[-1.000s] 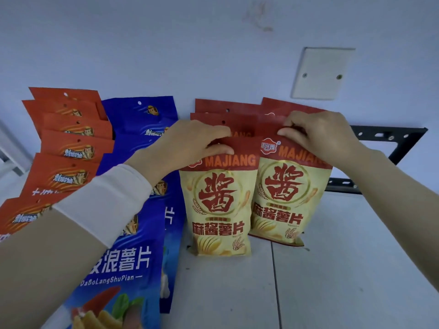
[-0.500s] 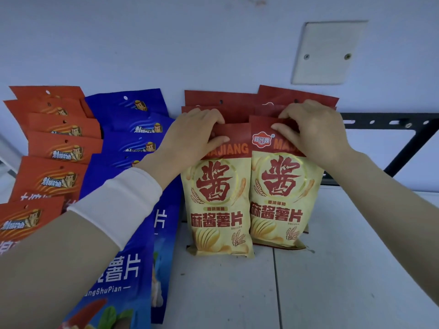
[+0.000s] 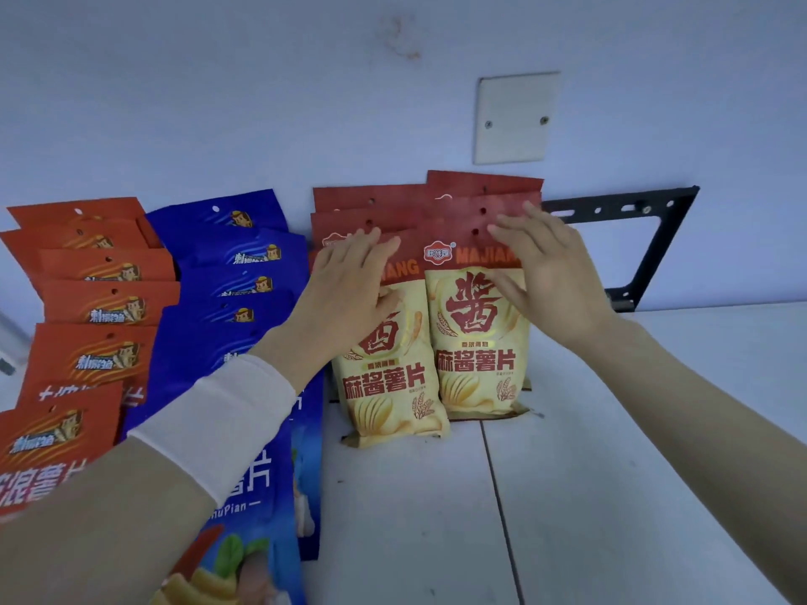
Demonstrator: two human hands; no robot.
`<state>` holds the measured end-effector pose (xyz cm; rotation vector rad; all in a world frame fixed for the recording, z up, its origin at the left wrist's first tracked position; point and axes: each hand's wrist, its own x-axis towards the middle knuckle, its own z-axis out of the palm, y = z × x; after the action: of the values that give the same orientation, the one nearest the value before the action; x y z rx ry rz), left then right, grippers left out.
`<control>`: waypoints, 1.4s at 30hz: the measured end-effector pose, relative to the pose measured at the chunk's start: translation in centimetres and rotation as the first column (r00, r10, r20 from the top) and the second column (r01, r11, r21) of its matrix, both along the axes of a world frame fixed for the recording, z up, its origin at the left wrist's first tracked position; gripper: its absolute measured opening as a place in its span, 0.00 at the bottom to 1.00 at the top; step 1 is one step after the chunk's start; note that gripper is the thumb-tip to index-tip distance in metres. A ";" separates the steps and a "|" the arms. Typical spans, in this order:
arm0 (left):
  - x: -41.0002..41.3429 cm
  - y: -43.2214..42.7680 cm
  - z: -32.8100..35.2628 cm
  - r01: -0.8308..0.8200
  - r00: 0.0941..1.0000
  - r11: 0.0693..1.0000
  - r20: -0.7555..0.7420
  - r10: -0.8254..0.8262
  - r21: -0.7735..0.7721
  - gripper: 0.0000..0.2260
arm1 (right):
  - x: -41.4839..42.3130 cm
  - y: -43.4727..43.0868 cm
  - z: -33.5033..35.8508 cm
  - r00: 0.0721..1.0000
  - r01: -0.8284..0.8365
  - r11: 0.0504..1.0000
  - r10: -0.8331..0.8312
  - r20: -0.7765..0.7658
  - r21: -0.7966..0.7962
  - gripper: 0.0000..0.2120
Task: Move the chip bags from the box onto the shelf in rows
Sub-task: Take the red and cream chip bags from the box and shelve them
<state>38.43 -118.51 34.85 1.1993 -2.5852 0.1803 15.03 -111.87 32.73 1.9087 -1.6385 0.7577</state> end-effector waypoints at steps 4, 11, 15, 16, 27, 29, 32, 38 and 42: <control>-0.2 2.5 -0.9 0.154 0.987 0.987 0.040 -0.157 0.052 0.28 | 1.8 5.4 -1.2 0.987 0.153 0.981 -0.157 0.031 0.122 0.26; 0.6 7.9 -4.8 0.371 0.922 0.920 0.071 -0.382 0.126 0.29 | 6.1 16.3 -4.7 0.883 0.424 0.851 -0.464 0.065 0.310 0.25; -1.0 12.4 -5.7 0.483 0.862 0.865 0.100 -0.497 0.140 0.29 | 7.2 24.4 -5.5 0.794 0.541 0.749 -0.605 0.061 0.382 0.26; -1.7 13.7 -5.8 0.513 0.844 0.847 0.099 -0.527 0.137 0.29 | 7.4 26.6 -5.6 0.769 0.571 0.718 -0.638 0.049 0.398 0.27; -7.7 34.7 -5.0 0.808 0.571 0.574 0.059 -0.819 0.135 0.28 | 10.4 49.9 -4.6 0.475 0.783 0.445 -0.879 0.044 0.435 0.29; -8.0 39.7 -5.3 0.845 0.509 0.513 0.066 -0.858 0.149 0.28 | 11.4 54.8 -5.0 0.413 0.808 0.399 -0.908 0.066 0.434 0.29; -7.7 47.6 -6.4 0.880 0.428 0.441 0.107 -0.897 0.179 0.28 | 13.6 62.9 -6.1 0.336 0.825 0.342 -0.937 0.096 0.450 0.29; -7.4 63.1 -8.2 0.940 0.260 0.291 0.176 -0.949 0.178 0.30 | 19.1 79.4 -8.9 0.136 0.846 0.179 -0.983 0.122 0.501 0.29; -7.3 73.2 -8.9 0.972 0.093 0.128 0.178 -0.980 0.197 0.29 | 22.8 88.5 -9.6 -0.025 0.855 0.061 -0.987 0.157 0.515 0.29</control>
<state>31.16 -45.27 25.98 -0.9007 -2.9653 -0.0162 37.80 -23.35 23.18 0.1217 -2.8824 0.3284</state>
